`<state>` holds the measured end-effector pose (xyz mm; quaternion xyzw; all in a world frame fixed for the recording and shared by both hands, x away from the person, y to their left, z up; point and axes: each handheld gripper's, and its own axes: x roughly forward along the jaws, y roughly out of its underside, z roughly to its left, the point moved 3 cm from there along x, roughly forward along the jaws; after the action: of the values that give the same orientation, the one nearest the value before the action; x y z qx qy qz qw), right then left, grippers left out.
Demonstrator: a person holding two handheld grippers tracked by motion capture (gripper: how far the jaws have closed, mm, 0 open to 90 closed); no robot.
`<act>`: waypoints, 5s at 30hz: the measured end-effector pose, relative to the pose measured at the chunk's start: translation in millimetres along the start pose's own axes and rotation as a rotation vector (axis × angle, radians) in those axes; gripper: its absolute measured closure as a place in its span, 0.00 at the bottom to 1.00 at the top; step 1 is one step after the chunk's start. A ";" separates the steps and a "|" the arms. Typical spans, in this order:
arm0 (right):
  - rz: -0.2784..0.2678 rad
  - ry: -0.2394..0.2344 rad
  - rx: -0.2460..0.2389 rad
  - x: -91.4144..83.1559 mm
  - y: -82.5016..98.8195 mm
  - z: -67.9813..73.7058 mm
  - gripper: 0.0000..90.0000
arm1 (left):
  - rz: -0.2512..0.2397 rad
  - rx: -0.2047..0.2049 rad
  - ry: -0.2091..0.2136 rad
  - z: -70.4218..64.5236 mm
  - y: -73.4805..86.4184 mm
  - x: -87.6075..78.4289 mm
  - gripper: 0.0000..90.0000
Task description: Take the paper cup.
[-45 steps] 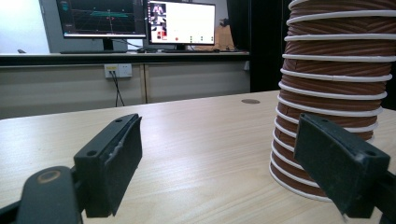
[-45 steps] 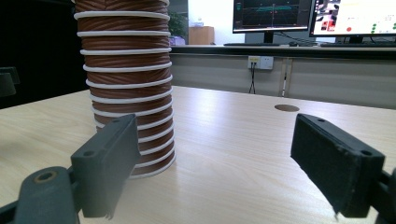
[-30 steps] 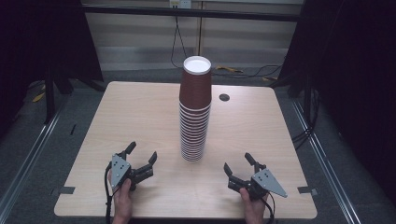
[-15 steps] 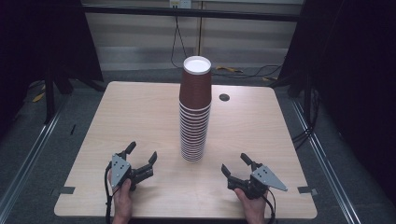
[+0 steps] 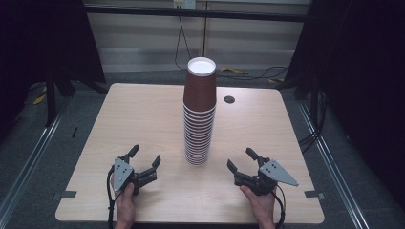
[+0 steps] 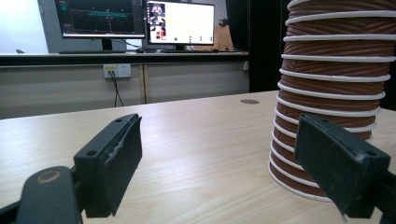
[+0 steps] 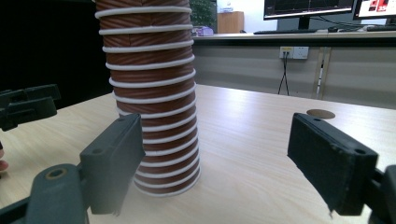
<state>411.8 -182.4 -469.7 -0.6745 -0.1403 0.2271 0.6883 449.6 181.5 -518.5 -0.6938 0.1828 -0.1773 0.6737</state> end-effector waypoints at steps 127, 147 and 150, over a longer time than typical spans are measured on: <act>0.266 -0.434 -0.165 131.0 -251.9 36.8 0.20 | 0.001 0.001 0.002 0.2 0.0 0.0 0.17; 0.268 -0.426 -0.173 129.5 -258.3 38.4 0.21 | 0.001 0.001 0.002 0.1 0.0 0.0 0.17; 0.266 -0.429 -0.169 129.4 -258.9 37.8 0.22 | 0.001 0.000 0.002 0.0 0.0 0.1 0.17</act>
<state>535.8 -81.3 -225.5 -0.6785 -0.2117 0.4406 0.5483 449.6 181.5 -518.5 -0.6935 0.1838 -0.1779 0.6735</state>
